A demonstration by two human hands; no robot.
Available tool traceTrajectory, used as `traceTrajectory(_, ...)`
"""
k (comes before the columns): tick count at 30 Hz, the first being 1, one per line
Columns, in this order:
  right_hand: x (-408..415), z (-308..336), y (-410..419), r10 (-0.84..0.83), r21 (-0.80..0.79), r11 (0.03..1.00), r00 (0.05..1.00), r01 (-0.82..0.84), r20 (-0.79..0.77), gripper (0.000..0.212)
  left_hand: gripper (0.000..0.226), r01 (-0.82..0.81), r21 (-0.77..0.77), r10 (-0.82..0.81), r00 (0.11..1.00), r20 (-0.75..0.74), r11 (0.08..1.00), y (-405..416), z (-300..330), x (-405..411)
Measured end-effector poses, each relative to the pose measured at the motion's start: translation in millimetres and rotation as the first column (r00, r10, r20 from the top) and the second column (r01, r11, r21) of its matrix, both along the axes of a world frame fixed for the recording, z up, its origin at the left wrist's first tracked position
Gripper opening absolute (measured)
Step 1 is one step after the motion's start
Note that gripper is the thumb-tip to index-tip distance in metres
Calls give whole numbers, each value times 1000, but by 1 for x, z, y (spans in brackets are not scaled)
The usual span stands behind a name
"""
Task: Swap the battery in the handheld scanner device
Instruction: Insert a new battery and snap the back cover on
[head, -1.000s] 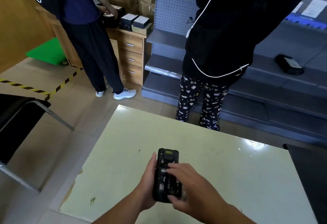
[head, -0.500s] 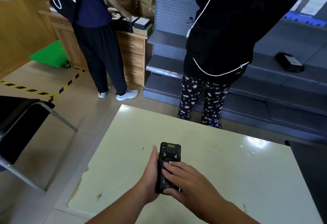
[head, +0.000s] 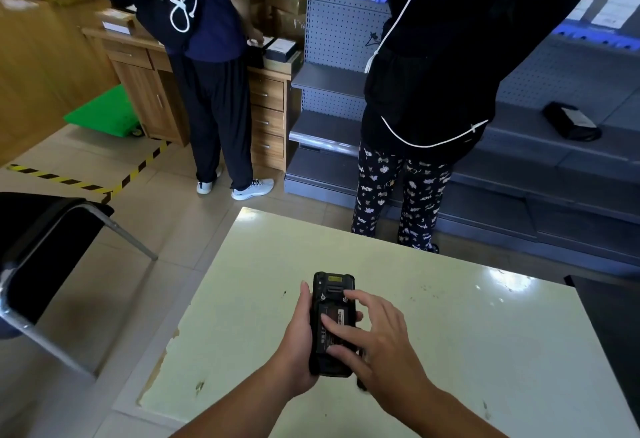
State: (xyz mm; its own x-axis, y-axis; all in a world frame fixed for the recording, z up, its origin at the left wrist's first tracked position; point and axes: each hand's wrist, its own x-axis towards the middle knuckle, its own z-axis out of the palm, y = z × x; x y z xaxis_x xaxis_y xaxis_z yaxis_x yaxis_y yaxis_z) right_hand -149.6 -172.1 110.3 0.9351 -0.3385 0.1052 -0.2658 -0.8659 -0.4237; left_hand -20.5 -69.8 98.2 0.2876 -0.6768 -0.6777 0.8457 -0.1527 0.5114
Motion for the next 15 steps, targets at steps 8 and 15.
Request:
traceTrajectory(8,2,-6,-5,3,24,1000,1000,-3,7,36,93,26,18,-26,1000,2,1000,-2,-6,3)
traceTrajectory(15,-5,-28,-36,-438,242,876,898,418,34,36,88,55,13,-56,995,81,998,0,-18,1)
